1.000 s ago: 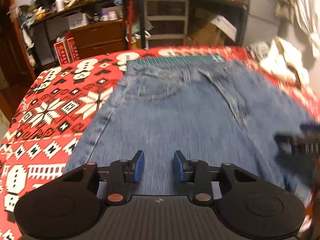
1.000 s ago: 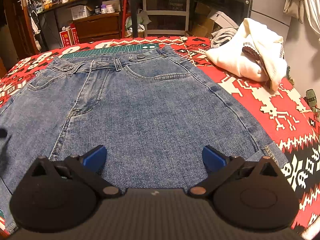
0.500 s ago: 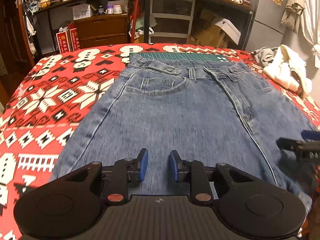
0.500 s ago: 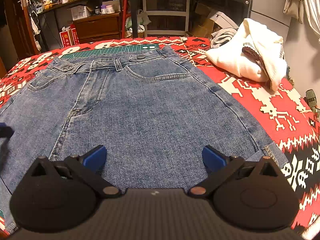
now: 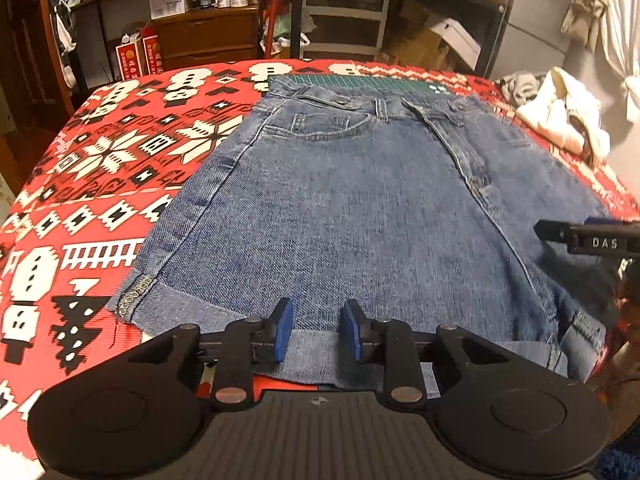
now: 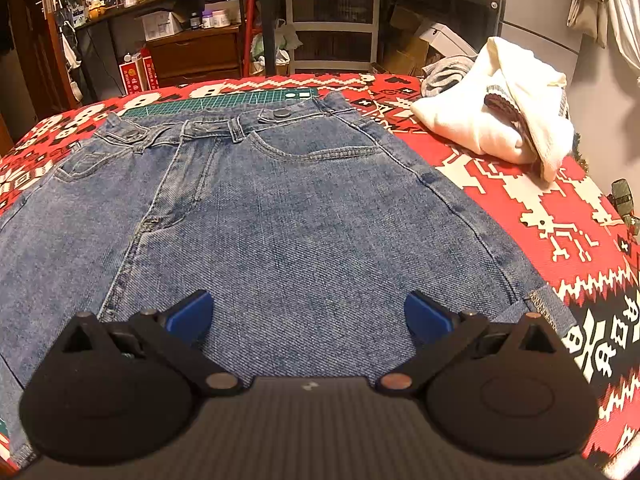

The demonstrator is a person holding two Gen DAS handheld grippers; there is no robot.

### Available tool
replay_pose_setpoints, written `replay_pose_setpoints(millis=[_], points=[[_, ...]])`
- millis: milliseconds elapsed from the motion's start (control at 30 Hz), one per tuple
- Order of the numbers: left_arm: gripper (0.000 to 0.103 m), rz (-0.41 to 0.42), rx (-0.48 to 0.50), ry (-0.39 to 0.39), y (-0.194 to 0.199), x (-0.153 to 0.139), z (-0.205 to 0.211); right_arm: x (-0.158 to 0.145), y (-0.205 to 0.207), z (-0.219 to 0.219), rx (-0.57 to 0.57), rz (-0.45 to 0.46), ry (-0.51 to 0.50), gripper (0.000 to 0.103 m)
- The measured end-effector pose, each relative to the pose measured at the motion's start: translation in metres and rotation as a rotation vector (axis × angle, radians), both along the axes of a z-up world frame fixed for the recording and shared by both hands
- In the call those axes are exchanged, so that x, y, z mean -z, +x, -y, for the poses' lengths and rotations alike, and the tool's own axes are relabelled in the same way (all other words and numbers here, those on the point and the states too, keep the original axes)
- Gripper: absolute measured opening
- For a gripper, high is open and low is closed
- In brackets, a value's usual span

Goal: Fold clothes

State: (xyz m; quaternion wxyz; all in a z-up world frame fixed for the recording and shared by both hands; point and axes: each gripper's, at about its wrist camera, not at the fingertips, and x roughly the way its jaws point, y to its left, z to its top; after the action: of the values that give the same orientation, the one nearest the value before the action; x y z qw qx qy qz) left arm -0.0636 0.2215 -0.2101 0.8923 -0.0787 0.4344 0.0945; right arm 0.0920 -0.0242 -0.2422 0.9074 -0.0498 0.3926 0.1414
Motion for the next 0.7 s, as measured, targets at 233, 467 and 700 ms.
replay_pose_setpoints(millis=[233, 467, 700], points=[[0.023, 0.038, -0.021, 0.032, 0.020, -0.010, -0.011, 0.000, 0.000, -0.001, 0.001, 0.001, 0.001, 0.103], [0.016, 0.097, -0.019, 0.072, 0.079, -0.017, -0.038, 0.000, -0.001, 0.000, 0.001, 0.004, 0.001, 0.103], [0.016, 0.088, -0.036, 0.070, 0.113, 0.001, -0.062, 0.000, -0.001, 0.000, -0.001, 0.007, 0.002, 0.103]])
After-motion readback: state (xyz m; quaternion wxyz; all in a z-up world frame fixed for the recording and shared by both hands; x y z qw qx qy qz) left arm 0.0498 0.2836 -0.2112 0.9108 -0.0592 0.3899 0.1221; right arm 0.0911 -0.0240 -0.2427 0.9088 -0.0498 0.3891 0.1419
